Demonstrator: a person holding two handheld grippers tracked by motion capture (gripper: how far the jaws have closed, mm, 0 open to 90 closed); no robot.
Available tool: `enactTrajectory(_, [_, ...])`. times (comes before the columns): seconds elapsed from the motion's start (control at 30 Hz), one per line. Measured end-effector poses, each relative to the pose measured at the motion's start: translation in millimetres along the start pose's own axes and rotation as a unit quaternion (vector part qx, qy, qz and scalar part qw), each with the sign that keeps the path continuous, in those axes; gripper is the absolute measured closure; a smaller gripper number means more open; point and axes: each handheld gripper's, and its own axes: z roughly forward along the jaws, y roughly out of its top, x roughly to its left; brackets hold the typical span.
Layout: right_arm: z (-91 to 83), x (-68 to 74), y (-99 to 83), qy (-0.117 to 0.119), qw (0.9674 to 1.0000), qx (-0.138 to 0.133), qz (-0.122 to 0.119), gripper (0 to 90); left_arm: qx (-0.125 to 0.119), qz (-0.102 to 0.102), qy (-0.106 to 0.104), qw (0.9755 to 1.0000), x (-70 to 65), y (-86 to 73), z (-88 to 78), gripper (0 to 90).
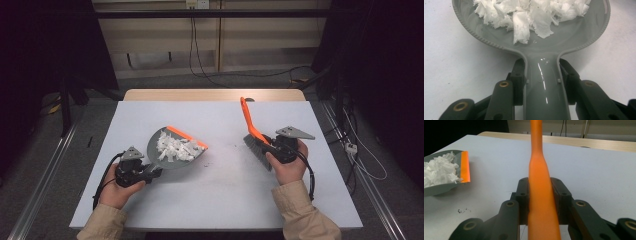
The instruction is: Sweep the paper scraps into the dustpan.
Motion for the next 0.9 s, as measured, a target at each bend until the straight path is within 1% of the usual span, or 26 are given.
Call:
enactTrajectory(0.07, [-2.4, -1.2, -0.2, -0.004, 1.0000, -0.002, 0.000, 71.6, -0.002, -0.003, 0.002, 1.0000, 1.0, -0.5, 0.0, 63.1])
enactTrajectory(0.13, [-5.1, -2.9, -0.4, -0.005, 1.0000, -0.003, 0.000, 71.6, -0.004, -0.006, 0.012, 0.9999, 1.3, -0.5, -0.2, 63.1])
enactTrajectory(0.17, [-5.8, -3.4, -0.6, -0.007, 1.0000, -0.004, -0.001, 71.6, -0.004, -0.008, 0.007, 0.9999, 2.3, -0.4, -0.6, 63.1])
enactTrajectory(0.3, [-9.3, -8.5, -2.7, -0.009, 0.9999, -0.006, 0.006, 71.6, -0.003, -0.011, 0.009, 0.9999, 3.7, -0.6, -0.7, 63.1])
enactTrajectory(0.47, [-14.4, -16.1, -4.6, -0.021, 0.9997, -0.008, 0.011, 71.6, -0.001, -0.015, 0.011, 0.9998, 4.5, -1.1, 0.7, 63.1])
enactTrajectory(0.57, [-17.2, -20.0, -5.3, -0.026, 0.9995, -0.009, 0.014, 71.6, 0.000, -0.020, 0.012, 0.9997, 5.4, -1.0, 1.2, 63.0])
enactTrajectory(0.67, [-18.1, -22.4, -5.9, -0.030, 0.9994, -0.010, 0.014, 71.6, 0.001, -0.023, 0.013, 0.9997, 6.4, -0.6, 1.5, 63.0])
enactTrajectory(0.7, [-18.3, -23.3, -6.3, -0.033, 0.9993, -0.010, 0.014, 71.6, 0.002, -0.020, 0.017, 0.9997, 6.8, -0.3, 1.5, 63.0])
enactTrajectory(0.73, [-18.2, -23.8, -6.5, -0.035, 0.9993, -0.009, 0.013, 71.6, 0.001, -0.023, 0.017, 0.9996, 6.8, -0.2, 2.0, 63.1])
enactTrajectory(0.8, [-18.0, -24.1, -7.0, -0.041, 0.9992, -0.006, 0.005, 71.6, 0.000, -0.024, 0.018, 0.9995, 8.0, 0.2, 2.6, 63.1])
enactTrajectory(0.9, [-17.5, -25.7, -7.7, -0.042, 0.9991, -0.005, 0.008, 71.6, 0.001, -0.030, 0.018, 0.9994, 9.1, 0.8, 2.9, 63.0])
